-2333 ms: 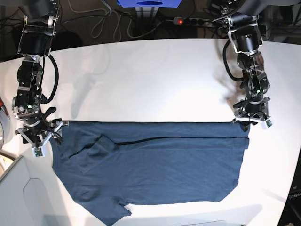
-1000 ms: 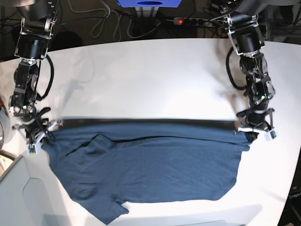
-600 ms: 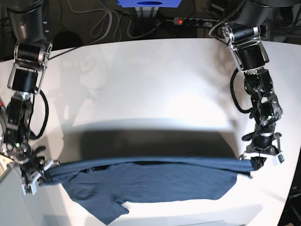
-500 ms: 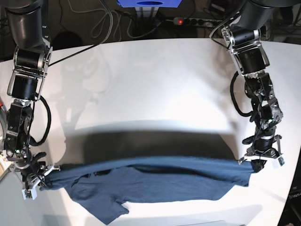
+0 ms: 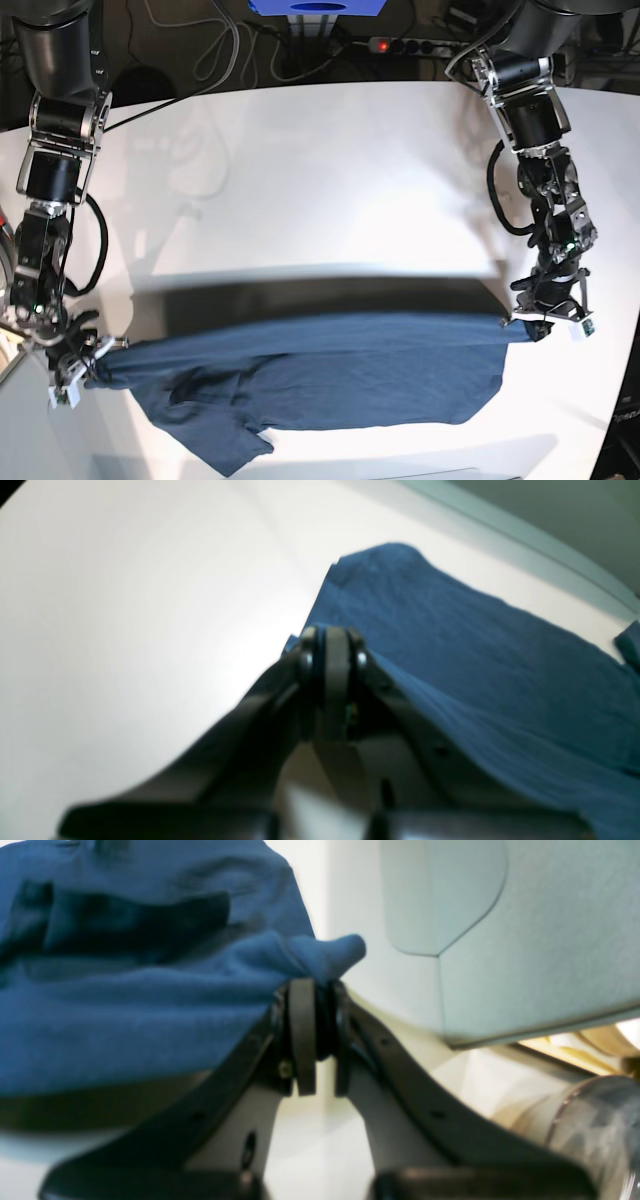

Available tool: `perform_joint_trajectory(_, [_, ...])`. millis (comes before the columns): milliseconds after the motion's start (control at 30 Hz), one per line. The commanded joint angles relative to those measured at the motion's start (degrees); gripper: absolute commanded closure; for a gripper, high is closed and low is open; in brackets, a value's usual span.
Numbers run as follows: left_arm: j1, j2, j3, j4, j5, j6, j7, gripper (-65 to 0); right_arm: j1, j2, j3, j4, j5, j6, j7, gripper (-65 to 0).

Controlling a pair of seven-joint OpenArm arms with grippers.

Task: Fold the T-shirt properly
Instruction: 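Lay the edge down and open both grippers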

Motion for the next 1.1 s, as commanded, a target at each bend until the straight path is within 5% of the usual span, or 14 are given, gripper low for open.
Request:
perform_joint_trajectory(0, [-0.94,-1.6,-0.2,1.47,-0.74,-0.12,-1.64,0.0,-0.94,1.01,0.35,2.41,-0.06,0.0,0.32,-0.1])
perform_joint_trajectory(600, [22.8,-1.69,-0.37,20.2,-0.91,0.06,-1.64,0.0,-33.2,0.13,5.89,25.44,-0.06,-0.09,-0.73,-0.1])
perform_joint_trajectory(900, [36.95,4.02,-7.76,30.4,-0.91,-0.21,-1.11,0.0,-44.1,1.45,5.89,32.39,-0.14,-0.09,-0.73,-0.1])
perform_joint_trajectory(1067, [42.93,4.11,-8.02,33.91,-0.91,-0.21,-1.11,0.0,-48.24,2.94,5.98,34.76,-0.14,-0.09,-0.73,-0.1])
